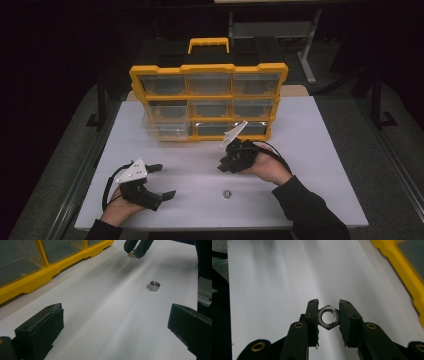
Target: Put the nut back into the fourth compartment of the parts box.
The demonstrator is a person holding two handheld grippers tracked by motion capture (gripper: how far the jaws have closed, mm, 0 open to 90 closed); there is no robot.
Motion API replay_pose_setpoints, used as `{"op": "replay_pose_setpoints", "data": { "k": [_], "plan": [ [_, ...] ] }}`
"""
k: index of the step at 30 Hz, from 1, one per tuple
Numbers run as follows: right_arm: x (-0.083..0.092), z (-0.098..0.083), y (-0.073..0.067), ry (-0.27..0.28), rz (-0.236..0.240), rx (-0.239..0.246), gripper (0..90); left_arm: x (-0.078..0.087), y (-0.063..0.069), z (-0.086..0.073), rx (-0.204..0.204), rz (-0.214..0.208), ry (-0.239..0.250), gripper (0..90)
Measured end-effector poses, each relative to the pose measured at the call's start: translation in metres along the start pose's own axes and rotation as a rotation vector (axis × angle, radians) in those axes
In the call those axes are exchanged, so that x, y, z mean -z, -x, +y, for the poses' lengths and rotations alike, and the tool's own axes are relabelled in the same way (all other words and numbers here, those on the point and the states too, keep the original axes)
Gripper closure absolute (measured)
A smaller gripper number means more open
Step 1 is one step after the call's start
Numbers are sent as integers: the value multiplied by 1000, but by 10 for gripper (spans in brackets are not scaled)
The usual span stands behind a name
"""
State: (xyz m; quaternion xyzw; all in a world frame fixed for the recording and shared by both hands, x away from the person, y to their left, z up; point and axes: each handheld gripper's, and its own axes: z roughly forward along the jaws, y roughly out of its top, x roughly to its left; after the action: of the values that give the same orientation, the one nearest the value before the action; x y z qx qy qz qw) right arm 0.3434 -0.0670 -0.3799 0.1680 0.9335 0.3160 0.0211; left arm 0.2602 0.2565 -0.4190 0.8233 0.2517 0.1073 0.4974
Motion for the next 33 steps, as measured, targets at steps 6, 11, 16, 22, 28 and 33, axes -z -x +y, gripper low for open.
{"op": "replay_pose_setpoints", "data": {
  "k": [6, 11, 16, 22, 28, 33],
  "plan": [
    [7, 12, 4, 17, -8, -15, 693, 0, 0, 0, 8, 2, 1, 0],
    [12, 23, 4, 21, -4, -5, 692, 0, 0, 0, -1, 0, 0, 0],
    [17, 34, 6, 28, 0, -13, 692, 0, 0, 0, -5, 0, 0, 0],
    [24, 47, 8, 39, 2, -20, 693, 1, 0, 0, 1, -1, 0, 0],
    [30, 61, 12, 61, 2, -3, 693, 1, 0, 1, 1, -1, 0, 0],
    [37, 76, 12, 73, -7, 3, 693, 2, 0, 1, -4, -1, 0, 0]
  ]
}}
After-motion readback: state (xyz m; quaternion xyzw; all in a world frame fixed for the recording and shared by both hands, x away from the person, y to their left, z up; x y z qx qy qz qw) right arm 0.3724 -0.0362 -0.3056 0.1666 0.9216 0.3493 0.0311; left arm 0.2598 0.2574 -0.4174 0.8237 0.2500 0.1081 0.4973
